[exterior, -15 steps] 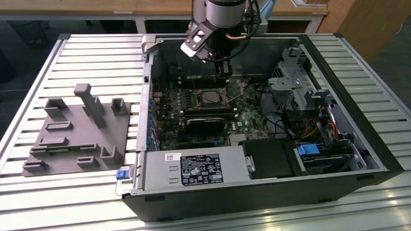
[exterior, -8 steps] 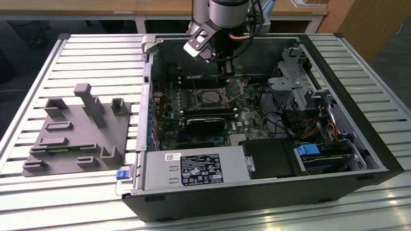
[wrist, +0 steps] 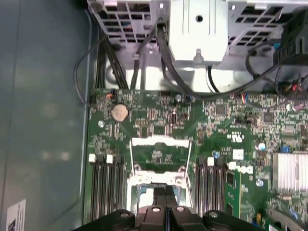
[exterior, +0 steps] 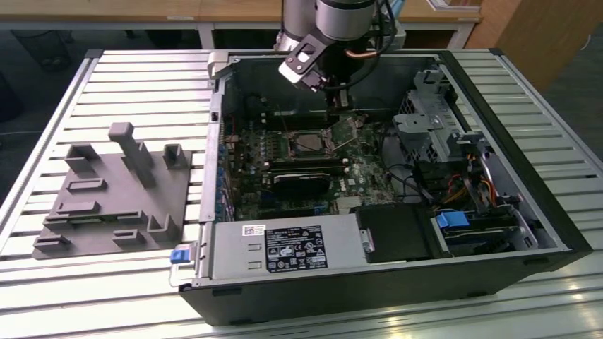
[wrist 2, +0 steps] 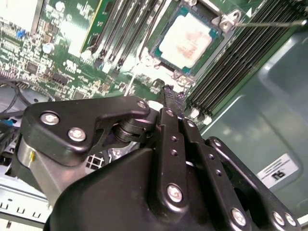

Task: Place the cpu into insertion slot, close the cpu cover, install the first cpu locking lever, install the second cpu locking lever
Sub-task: 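Close the cpu cover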

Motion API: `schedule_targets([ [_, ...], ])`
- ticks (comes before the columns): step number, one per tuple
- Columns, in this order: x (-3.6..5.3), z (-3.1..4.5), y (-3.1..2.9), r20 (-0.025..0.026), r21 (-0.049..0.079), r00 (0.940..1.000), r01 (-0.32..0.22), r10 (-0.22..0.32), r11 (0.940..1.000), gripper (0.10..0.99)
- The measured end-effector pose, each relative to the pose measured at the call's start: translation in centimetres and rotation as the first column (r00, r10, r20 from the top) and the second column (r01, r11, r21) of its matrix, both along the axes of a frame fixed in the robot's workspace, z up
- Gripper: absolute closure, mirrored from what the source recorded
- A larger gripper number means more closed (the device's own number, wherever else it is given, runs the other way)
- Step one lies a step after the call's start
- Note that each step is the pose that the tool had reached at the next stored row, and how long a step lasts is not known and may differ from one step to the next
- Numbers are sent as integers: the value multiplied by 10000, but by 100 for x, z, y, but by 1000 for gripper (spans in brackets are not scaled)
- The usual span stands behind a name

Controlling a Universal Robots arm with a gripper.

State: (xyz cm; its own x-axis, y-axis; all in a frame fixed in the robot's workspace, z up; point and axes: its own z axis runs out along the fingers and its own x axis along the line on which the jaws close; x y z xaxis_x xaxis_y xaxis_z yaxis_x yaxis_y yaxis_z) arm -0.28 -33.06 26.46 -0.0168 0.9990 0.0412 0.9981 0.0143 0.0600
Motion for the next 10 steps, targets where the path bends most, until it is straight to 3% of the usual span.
schedule_targets([
  [3,91,-3,0,-54,-1,10000,1,-1,10000,980],
  [6,192,-19,0,-163,1,9999,-2,2,10000,980],
  [10,225,-39,0,-190,-1,9998,-3,3,10000,980],
])
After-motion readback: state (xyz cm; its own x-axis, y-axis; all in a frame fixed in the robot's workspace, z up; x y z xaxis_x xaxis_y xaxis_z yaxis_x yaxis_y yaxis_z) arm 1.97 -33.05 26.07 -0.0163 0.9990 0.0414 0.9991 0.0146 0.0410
